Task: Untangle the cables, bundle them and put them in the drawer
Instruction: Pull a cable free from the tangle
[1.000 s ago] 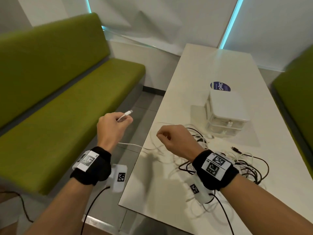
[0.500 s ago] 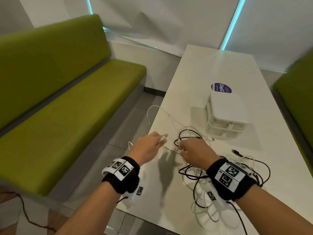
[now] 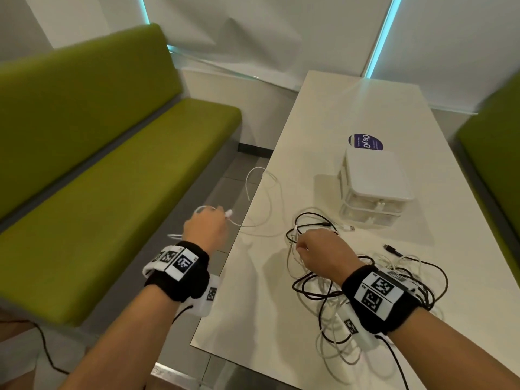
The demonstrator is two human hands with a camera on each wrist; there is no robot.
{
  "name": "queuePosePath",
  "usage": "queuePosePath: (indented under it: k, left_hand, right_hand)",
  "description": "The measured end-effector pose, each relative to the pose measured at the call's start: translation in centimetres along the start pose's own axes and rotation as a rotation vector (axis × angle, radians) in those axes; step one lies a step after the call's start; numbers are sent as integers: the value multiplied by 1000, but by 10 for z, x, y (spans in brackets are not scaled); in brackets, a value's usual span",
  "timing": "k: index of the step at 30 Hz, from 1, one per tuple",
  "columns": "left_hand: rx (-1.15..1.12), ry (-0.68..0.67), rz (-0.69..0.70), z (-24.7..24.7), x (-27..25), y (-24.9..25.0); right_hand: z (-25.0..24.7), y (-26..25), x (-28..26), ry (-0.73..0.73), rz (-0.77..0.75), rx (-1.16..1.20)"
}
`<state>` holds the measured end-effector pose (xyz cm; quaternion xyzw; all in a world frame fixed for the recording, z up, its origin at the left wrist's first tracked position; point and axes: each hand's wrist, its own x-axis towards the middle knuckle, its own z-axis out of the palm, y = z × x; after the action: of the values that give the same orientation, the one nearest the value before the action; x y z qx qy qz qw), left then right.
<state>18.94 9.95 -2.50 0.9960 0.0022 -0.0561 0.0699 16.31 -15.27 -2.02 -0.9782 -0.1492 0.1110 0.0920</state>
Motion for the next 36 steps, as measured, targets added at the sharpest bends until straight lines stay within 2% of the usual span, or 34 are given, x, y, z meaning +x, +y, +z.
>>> queuePosePath:
  k: [4, 7, 11, 15, 28, 33, 36]
  left_hand:
    - [-16, 28, -222, -10, -1, -16]
    - [-2, -1, -293, -9, -6, -16]
    - [-12, -47, -228, -3, -11, -7]
    - [-9, -83, -200, 1, -13, 4]
    - [-6, -121, -340, 4, -10, -52]
    - [-48, -77, -312, -6, -16, -41]
    - [-59, -114, -321, -10, -14, -31]
  right_hand:
    - [3, -1, 4, -9, 21, -4]
    - [7, -2, 6, -39, 19, -41]
    - [12, -5, 7, -70, -8, -174]
    - [20, -7, 5, -65, -15, -201]
    - [15, -23, 0, -124, 16, -315]
    - [19, -22, 0, 45, 54, -220]
    - [23, -18, -2, 143, 34, -196]
